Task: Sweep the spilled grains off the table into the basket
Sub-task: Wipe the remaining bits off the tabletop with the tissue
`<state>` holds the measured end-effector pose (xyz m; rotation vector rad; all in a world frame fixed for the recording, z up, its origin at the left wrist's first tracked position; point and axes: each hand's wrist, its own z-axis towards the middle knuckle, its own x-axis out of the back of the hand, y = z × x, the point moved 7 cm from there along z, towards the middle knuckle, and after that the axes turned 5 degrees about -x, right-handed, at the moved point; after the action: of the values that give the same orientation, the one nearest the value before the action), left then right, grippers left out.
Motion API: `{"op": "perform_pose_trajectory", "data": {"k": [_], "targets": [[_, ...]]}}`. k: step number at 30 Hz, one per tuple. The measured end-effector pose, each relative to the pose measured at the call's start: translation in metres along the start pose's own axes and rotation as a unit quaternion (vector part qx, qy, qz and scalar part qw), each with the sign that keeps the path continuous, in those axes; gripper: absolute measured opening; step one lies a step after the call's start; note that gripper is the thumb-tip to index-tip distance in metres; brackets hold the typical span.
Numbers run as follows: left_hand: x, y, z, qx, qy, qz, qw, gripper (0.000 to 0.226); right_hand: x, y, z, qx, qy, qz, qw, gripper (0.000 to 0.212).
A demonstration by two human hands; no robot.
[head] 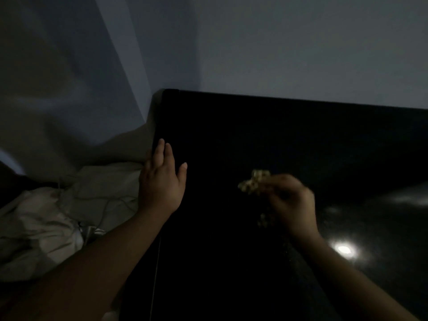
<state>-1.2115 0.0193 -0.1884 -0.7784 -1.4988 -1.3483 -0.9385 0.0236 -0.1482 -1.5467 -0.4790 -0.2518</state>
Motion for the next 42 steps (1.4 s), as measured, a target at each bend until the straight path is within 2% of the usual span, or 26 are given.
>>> {"op": "perform_pose_trajectory", "data": {"k": [2,6,9,14,17,19,21,23,28,31,33,36,39,42], "targets": [[0.001,0.0,-0.001,0.001,-0.003,0.0,1.0,0.064,0.005,0.002,0.026,-0.011,0.04,0.004,0.999,0.025],[-0.001,-0.001,0.001,0.002,-0.003,0.004,1.0,0.064,-0.008,0.016,0.028,-0.009,0.061,-0.033,0.998,0.029],[-0.001,-0.002,0.002,0.009,-0.003,0.005,1.0,0.064,-0.017,0.024,-0.005,-0.008,0.031,-0.068,0.997,0.034],[0.004,-0.002,0.0,-0.007,0.013,-0.027,1.0,0.061,-0.021,0.017,-0.07,-0.031,-0.06,-0.009,0.998,0.034],[0.018,-0.009,-0.01,-0.003,0.045,-0.116,0.992,0.051,0.002,0.01,-0.048,-0.011,0.043,-0.018,0.999,0.033],[0.024,-0.012,-0.031,-0.007,0.048,-0.135,0.99,0.052,0.012,0.009,-0.018,-0.019,0.082,-0.003,0.996,0.023],[0.026,-0.011,-0.058,-0.03,0.038,-0.148,0.988,0.067,0.009,0.013,0.0,-0.046,0.068,0.012,0.997,0.017],[0.025,-0.01,-0.083,-0.044,0.015,-0.173,0.984,0.077,0.001,0.021,-0.003,-0.045,0.062,-0.032,0.997,0.021],[0.02,-0.019,-0.128,-0.041,-0.009,-0.17,0.984,0.075,-0.024,0.027,-0.09,-0.033,-0.028,-0.051,0.998,0.03],[0.012,-0.02,-0.149,-0.029,-0.013,-0.195,0.98,0.077,-0.03,0.015,-0.126,-0.044,-0.08,-0.004,0.996,0.032],[0.01,-0.023,-0.153,-0.037,0.009,-0.187,0.982,0.072,-0.022,0.007,-0.115,-0.051,-0.052,0.029,0.997,0.031],[0.007,-0.024,-0.154,-0.042,0.011,-0.186,0.982,0.069,0.002,-0.005,-0.073,-0.018,0.046,-0.007,0.999,0.028],[0.007,-0.022,-0.156,-0.052,0.016,-0.165,0.985,0.069,-0.001,0.007,-0.048,-0.027,0.044,-0.029,0.998,0.022],[0.007,-0.021,-0.156,-0.044,0.013,-0.169,0.985,0.071,-0.015,0.021,-0.072,-0.022,0.027,-0.045,0.998,0.025]]}}
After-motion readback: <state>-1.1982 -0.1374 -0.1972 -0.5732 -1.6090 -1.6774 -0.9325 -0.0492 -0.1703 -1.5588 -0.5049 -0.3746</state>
